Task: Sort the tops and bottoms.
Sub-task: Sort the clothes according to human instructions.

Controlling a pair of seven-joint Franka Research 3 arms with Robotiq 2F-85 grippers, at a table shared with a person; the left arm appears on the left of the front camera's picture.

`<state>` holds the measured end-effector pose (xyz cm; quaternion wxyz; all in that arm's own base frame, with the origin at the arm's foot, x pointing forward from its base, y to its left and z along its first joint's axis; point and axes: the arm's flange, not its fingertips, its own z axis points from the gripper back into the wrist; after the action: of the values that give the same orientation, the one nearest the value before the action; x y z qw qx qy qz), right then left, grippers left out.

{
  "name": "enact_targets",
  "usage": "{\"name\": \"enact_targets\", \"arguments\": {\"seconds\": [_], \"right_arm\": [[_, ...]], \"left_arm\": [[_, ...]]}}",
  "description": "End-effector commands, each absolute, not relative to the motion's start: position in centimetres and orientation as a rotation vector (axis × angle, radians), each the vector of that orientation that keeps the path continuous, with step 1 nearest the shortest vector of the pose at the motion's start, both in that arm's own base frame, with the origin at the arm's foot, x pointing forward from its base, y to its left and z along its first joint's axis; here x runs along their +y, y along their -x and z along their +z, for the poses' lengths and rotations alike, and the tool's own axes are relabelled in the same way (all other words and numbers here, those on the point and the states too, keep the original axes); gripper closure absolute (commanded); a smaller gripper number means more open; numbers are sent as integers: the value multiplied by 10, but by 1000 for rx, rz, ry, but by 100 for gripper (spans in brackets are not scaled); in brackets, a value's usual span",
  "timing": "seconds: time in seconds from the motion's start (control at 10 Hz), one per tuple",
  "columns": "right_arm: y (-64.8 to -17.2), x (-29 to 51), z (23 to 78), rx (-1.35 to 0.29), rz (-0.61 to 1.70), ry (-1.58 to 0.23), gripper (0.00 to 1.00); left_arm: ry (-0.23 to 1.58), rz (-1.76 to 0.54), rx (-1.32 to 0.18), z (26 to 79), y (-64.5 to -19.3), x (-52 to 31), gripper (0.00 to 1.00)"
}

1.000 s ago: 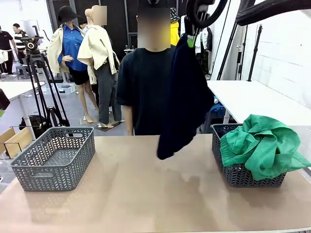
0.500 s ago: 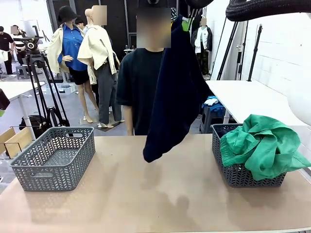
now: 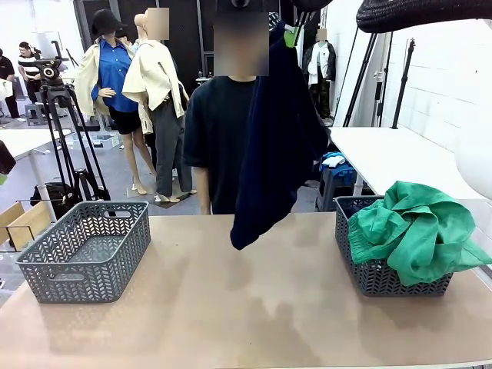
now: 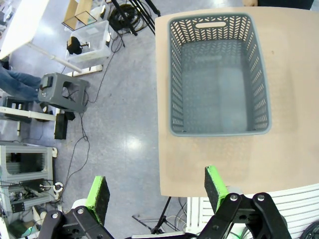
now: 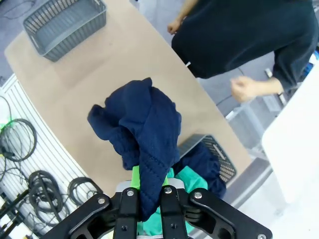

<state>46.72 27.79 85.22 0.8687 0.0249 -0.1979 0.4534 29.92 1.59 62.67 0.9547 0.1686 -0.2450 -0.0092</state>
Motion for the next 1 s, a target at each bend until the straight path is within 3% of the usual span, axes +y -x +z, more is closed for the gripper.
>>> {"name": "enact_targets", "arguments": {"seconds": [0.0, 0.9], "right_arm": [[-467, 277, 853, -413, 948, -55, 100], [-467, 277, 853, -413, 948, -55, 100]], "left_arm": [[-346, -24, -502, 627, -299, 19, 0], [-346, -24, -502, 627, -299, 19, 0]]}}
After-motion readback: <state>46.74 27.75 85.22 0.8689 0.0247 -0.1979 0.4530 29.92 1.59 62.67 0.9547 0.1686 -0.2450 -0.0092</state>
